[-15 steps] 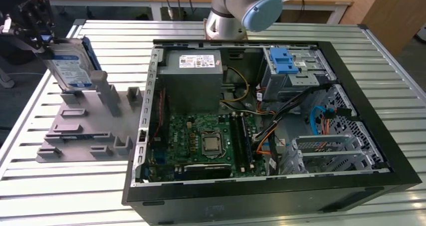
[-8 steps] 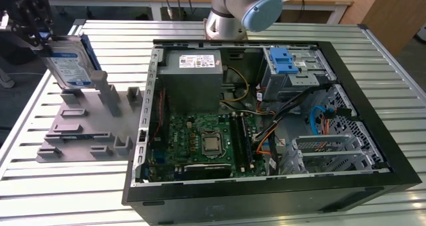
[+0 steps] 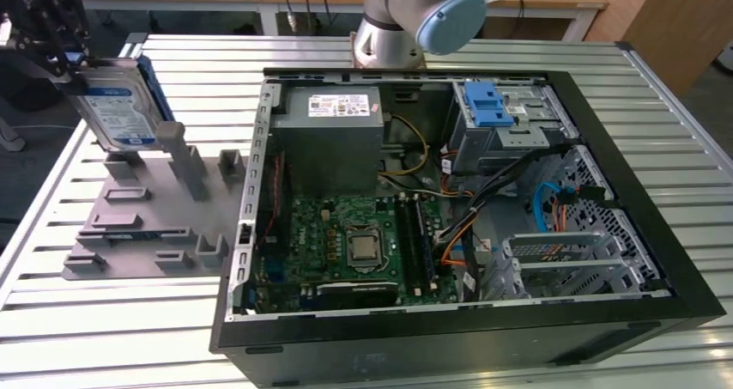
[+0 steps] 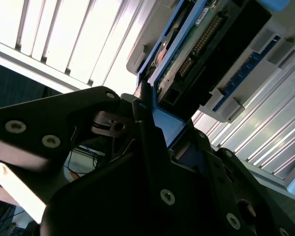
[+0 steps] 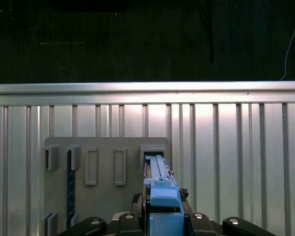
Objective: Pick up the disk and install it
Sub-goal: 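Pick up the disk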
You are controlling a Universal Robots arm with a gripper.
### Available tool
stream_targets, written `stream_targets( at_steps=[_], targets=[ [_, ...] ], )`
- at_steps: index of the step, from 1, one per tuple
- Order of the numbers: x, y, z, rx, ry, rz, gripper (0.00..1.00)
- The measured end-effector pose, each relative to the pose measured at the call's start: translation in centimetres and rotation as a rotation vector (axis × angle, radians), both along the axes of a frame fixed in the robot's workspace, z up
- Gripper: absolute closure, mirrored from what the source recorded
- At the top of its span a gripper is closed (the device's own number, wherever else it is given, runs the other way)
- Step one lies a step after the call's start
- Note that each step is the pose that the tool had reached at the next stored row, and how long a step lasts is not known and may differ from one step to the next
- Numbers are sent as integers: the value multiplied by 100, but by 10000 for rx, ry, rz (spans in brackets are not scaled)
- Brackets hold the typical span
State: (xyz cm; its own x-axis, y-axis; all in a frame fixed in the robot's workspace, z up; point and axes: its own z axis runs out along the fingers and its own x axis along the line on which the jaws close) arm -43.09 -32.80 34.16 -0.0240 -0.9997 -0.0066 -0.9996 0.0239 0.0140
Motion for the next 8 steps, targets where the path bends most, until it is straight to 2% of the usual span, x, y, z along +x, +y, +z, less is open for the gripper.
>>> stream_targets(
  at_steps=[8],
  targets=[
    [0,1,9,-1,4,0,64]
  ],
)
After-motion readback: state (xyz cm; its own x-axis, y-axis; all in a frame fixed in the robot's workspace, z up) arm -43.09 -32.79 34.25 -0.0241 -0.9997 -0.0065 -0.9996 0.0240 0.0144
